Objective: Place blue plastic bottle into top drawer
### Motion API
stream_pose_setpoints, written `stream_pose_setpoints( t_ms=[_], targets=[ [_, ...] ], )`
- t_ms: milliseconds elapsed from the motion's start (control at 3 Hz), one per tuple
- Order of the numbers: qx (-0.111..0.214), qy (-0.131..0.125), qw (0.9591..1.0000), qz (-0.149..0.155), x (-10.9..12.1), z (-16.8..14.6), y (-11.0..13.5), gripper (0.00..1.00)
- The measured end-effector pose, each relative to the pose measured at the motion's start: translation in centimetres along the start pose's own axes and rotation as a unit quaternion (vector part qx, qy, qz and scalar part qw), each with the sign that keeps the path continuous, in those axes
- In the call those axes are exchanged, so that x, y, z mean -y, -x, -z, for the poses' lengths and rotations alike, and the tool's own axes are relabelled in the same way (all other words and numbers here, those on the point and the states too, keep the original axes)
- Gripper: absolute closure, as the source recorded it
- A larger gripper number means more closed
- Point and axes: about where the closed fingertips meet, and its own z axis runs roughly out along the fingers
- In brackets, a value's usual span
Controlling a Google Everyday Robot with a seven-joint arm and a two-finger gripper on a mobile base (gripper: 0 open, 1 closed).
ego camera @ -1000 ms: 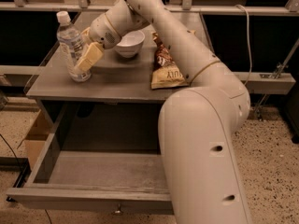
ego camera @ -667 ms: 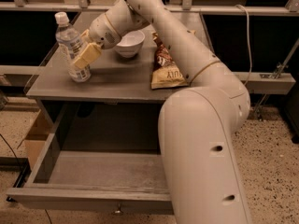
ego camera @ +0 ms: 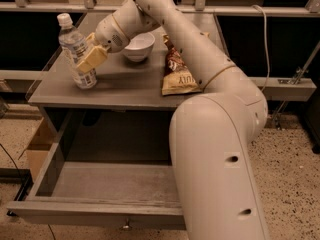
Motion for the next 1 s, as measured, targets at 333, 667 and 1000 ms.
stream_pose_setpoints(
  t_ms=[333, 667, 1000],
  targets=[
    [0.000, 0.000, 1.0000, 0.000, 0.0, 0.0, 0.0, 1.00],
    [-0.002, -0.001, 1.0000, -0.002, -0.2, 0.0, 0.3, 1.00],
    [-0.009, -0.008, 0.9999, -0.009, -1.3, 0.7, 1.3, 1.00]
  ],
)
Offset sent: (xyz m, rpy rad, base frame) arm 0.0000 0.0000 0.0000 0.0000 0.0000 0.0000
